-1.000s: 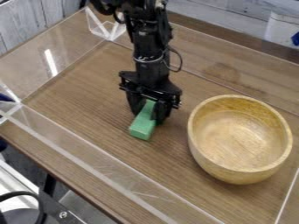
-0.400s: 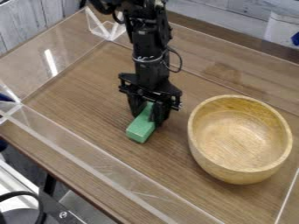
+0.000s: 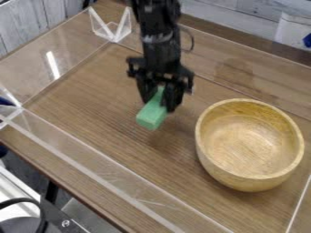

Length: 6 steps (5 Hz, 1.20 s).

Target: Put the green block in the brown bowl

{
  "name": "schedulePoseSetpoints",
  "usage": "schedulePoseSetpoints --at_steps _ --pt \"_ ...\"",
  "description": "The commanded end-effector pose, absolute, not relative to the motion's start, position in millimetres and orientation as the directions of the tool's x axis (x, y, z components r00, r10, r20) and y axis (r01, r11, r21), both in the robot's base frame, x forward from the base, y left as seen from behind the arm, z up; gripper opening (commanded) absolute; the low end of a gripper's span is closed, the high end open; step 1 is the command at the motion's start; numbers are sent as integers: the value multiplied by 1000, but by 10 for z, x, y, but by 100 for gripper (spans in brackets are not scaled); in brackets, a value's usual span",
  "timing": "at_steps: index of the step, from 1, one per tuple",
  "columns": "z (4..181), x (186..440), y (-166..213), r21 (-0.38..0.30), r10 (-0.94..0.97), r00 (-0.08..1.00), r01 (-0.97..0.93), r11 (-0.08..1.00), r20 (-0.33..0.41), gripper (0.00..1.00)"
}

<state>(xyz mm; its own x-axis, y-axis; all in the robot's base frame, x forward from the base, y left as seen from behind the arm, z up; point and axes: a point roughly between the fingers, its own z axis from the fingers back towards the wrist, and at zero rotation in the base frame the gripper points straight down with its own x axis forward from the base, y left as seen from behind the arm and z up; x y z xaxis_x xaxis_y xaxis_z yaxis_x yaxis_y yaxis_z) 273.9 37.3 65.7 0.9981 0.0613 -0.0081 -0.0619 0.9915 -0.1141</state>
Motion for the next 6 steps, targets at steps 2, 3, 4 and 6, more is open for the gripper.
schedulePoseSetpoints --at_steps 2,3,4,6 --pt "1135 2967 200 -134 3 994 12 991 113 0" --pt "1118 2858 -53 -142 -58 993 72 987 102 0" --pt "1061 2819 -389 -151 -114 989 127 980 92 0" --pt "957 2712 -814 -159 -201 977 211 965 76 0"
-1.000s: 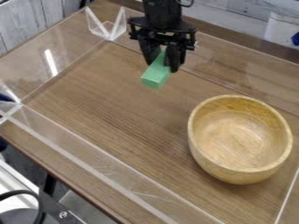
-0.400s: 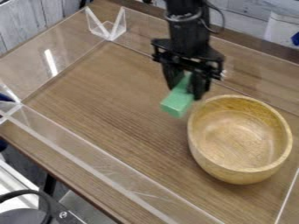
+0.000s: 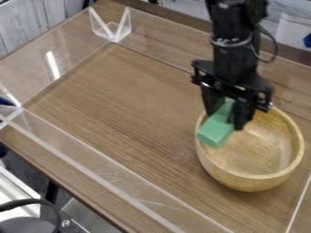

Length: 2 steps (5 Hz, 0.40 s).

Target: Put the green block in the brown bowl

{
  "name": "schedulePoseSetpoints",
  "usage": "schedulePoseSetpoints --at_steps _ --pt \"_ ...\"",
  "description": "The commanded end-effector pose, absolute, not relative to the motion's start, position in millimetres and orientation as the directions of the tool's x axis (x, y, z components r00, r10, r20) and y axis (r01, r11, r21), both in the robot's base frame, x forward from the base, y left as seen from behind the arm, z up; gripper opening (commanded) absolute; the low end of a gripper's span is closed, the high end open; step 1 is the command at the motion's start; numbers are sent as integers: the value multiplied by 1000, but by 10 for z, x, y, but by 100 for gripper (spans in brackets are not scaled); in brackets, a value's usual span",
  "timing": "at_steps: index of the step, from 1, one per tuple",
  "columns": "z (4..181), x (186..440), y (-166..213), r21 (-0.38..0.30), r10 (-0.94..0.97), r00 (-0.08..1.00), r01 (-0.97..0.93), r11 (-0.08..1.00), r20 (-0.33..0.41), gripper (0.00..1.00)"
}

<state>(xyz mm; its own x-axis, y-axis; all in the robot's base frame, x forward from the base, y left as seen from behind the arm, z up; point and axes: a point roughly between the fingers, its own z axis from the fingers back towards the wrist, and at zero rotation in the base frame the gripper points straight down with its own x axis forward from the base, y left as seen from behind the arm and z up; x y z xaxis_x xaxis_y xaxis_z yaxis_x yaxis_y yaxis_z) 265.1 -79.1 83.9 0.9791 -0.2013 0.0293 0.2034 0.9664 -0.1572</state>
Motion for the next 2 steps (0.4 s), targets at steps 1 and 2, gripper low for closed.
schedulePoseSetpoints --at_steps 1,2 --pt "883 2665 -932 -160 -229 971 237 958 64 0" --pt "777 2655 -975 -158 -247 968 251 955 48 0"
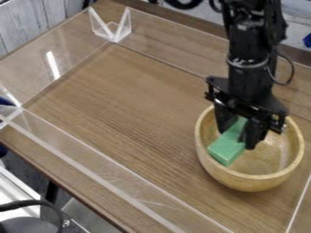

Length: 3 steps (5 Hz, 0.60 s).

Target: Put the green block in the brown bowl

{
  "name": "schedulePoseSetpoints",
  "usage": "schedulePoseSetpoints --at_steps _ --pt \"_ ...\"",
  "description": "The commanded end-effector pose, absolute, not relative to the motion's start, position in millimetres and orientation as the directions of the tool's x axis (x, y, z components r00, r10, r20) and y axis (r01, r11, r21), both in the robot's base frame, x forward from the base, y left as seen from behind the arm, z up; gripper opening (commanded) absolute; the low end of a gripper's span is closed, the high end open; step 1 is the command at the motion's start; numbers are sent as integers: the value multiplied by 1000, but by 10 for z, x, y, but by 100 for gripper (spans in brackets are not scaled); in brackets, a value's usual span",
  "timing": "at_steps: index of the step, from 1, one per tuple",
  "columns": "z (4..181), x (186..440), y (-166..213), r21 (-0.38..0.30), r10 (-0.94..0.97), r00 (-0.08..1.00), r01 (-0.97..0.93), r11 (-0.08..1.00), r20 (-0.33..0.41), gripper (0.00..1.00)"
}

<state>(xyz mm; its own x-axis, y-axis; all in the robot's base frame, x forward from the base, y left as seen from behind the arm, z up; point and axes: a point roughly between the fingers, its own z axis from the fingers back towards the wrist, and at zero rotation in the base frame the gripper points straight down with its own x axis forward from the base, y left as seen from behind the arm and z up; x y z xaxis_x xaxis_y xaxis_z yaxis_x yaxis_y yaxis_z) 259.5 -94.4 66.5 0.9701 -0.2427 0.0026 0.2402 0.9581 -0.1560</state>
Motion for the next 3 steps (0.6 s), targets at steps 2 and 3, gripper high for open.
schedulePoseSetpoints --at_steps 2,3 --pt "567 2643 -999 -139 -268 963 267 954 6 0" --pt "531 2626 -990 -135 -271 963 268 954 -3 0"
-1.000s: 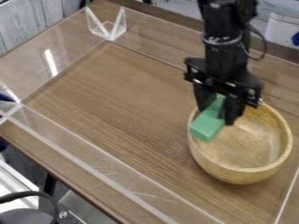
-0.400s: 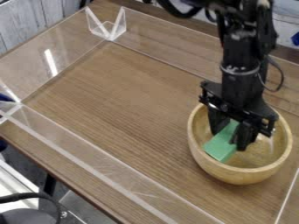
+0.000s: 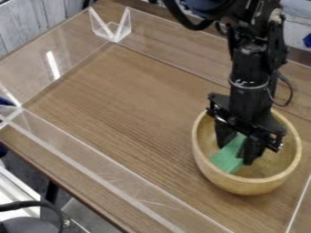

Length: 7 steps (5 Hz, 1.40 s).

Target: Put the green block in the brown bowl

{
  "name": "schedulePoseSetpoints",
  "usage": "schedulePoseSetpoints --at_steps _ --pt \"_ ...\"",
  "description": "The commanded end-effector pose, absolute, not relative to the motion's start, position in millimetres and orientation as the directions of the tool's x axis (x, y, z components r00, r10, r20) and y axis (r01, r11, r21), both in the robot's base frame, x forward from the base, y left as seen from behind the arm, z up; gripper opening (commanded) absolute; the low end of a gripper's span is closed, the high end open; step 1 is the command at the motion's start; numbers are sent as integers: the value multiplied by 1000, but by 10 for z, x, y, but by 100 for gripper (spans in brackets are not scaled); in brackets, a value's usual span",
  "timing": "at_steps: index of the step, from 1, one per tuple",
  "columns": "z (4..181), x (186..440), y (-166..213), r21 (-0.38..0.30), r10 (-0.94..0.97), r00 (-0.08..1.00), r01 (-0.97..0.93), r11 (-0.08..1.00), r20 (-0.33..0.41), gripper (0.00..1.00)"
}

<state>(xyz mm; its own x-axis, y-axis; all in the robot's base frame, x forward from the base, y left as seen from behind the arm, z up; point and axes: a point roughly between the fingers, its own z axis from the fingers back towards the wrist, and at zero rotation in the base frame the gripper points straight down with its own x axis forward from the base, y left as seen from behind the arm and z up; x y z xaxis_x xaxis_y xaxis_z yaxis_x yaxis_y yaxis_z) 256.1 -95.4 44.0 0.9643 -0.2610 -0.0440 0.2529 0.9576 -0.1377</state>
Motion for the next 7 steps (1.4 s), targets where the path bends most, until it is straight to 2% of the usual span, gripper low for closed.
schedulePoseSetpoints --at_steps 1,7 --pt "545 2626 -978 -128 -270 963 268 955 -2 0" --pt "668 2657 -924 -99 -272 962 272 957 14 0"
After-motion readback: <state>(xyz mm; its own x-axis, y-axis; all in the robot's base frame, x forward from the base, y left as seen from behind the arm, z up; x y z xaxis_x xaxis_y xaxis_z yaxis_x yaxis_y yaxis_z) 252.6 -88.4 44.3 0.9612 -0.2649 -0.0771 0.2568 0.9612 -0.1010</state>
